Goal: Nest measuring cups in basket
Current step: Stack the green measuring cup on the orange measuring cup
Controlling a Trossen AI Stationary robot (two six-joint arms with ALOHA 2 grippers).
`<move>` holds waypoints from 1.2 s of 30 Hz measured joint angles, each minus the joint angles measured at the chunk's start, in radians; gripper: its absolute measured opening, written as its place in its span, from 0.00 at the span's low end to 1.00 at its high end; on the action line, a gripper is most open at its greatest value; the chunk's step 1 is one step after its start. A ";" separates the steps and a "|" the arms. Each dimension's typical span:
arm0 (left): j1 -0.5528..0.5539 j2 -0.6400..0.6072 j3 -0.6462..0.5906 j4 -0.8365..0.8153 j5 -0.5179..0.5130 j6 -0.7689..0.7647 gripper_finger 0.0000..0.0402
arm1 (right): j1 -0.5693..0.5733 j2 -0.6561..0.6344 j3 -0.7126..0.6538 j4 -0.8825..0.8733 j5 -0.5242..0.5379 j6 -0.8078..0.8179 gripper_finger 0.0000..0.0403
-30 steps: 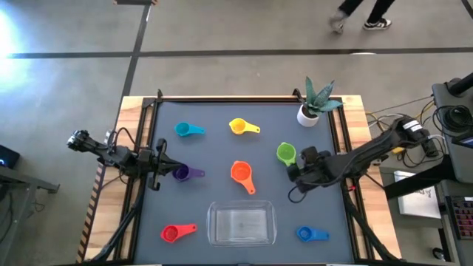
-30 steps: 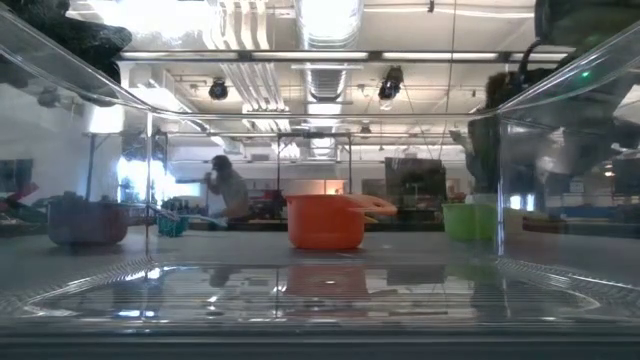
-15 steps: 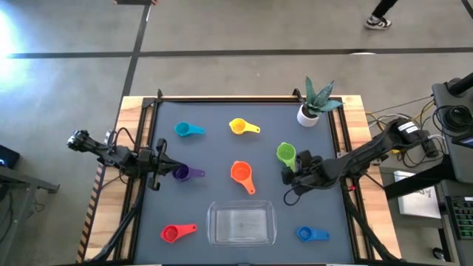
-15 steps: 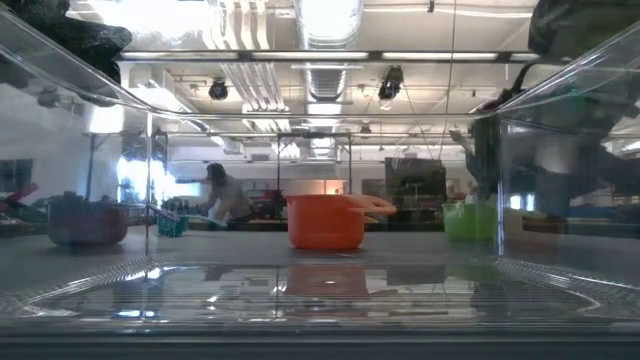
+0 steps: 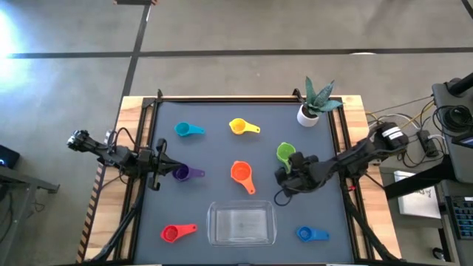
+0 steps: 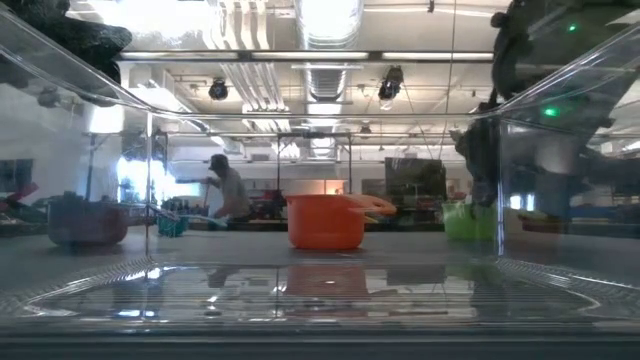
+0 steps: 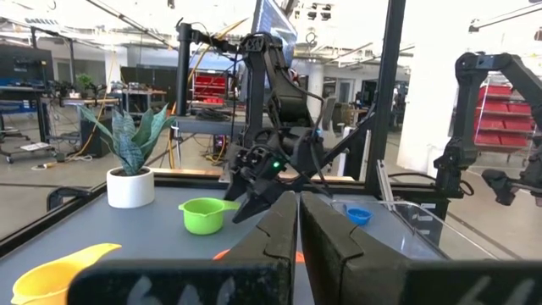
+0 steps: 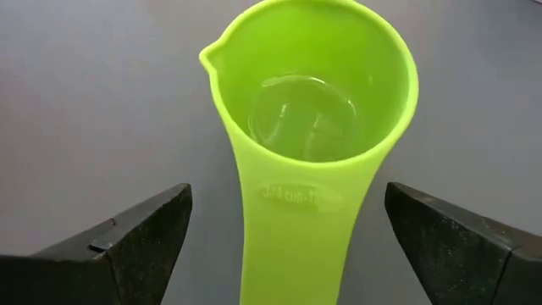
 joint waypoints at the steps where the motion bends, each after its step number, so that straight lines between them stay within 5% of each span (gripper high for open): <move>1: 0.000 0.000 0.000 0.000 0.000 0.000 0.00 | -0.005 0.005 0.004 0.000 0.000 0.000 0.93; 23: 0.000 0.000 0.000 0.000 0.000 0.000 0.00 | -0.012 0.004 0.015 -0.024 -0.024 -0.095 0.39; 36: 0.000 0.000 0.000 0.000 0.000 0.000 0.00 | -0.012 0.002 0.015 -0.024 -0.064 -0.104 0.35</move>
